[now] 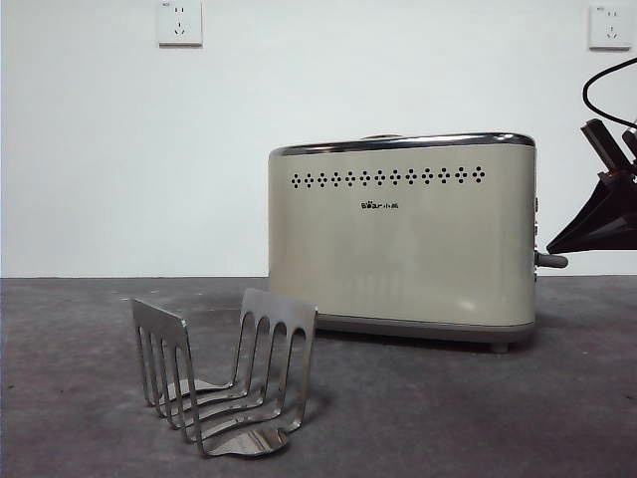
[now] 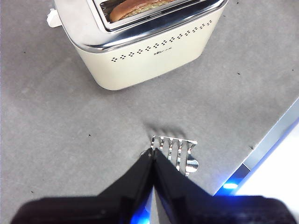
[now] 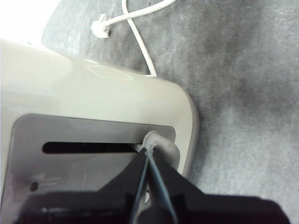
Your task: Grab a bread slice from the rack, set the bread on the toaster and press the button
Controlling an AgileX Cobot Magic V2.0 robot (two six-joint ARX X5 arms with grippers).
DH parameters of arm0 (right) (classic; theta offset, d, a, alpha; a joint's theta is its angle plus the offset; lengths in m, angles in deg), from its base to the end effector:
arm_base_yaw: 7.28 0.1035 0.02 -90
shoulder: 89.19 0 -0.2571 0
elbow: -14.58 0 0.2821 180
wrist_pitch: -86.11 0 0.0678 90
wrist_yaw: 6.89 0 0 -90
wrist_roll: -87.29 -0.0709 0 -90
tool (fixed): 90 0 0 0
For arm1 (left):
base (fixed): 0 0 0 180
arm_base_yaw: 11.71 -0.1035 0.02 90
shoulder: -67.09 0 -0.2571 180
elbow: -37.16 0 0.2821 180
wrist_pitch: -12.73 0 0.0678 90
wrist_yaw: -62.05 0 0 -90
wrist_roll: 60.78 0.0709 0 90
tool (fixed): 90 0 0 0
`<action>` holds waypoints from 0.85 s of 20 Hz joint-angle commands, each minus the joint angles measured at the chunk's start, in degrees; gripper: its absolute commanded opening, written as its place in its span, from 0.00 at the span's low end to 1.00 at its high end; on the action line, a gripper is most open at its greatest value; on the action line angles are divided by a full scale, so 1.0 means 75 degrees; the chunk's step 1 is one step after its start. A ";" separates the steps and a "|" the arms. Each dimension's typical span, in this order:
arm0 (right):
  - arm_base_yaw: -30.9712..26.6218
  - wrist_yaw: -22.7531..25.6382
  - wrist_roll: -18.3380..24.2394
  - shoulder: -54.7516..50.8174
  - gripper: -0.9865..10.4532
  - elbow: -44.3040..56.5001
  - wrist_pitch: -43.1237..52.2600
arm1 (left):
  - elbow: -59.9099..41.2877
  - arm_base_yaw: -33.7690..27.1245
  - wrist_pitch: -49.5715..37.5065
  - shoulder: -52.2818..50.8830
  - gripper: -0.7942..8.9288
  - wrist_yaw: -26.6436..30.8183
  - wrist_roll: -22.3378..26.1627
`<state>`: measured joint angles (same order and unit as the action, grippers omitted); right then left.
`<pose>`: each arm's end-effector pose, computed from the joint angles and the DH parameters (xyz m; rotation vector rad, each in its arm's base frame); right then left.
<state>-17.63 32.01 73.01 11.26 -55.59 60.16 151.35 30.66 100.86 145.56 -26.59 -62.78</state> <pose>0.3765 -0.0127 0.1207 0.7355 0.9474 0.5475 0.2097 -0.1890 0.4102 0.3162 0.8768 -0.6485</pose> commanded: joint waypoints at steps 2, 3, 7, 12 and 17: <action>0.0041 0.0356 0.0073 0.0373 0.08 0.0280 -0.0227 | -0.0041 -0.0020 -0.0015 -0.0038 0.08 0.0017 -0.0035; 0.0041 0.0332 0.0012 0.0370 0.08 0.0280 -0.0172 | -0.0041 -0.0020 -0.0015 -0.0038 0.08 0.0017 -0.0009; 0.0041 0.0216 -0.0082 0.0146 0.08 0.0239 -0.0149 | -0.0041 -0.0020 -0.0015 -0.0038 0.08 0.0020 0.0029; 0.0041 0.0213 -0.0219 -0.0382 0.08 0.0221 -0.0117 | -0.0041 -0.0032 -0.0015 -0.0038 0.08 0.0020 0.0041; 0.0096 0.0052 -0.0341 -0.0775 0.08 -0.0233 -0.0303 | -0.0041 -0.0032 -0.0015 -0.0038 0.08 0.0017 0.0041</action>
<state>-17.04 32.50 70.89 5.55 -56.86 57.78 151.35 30.66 100.86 145.56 -26.59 -62.76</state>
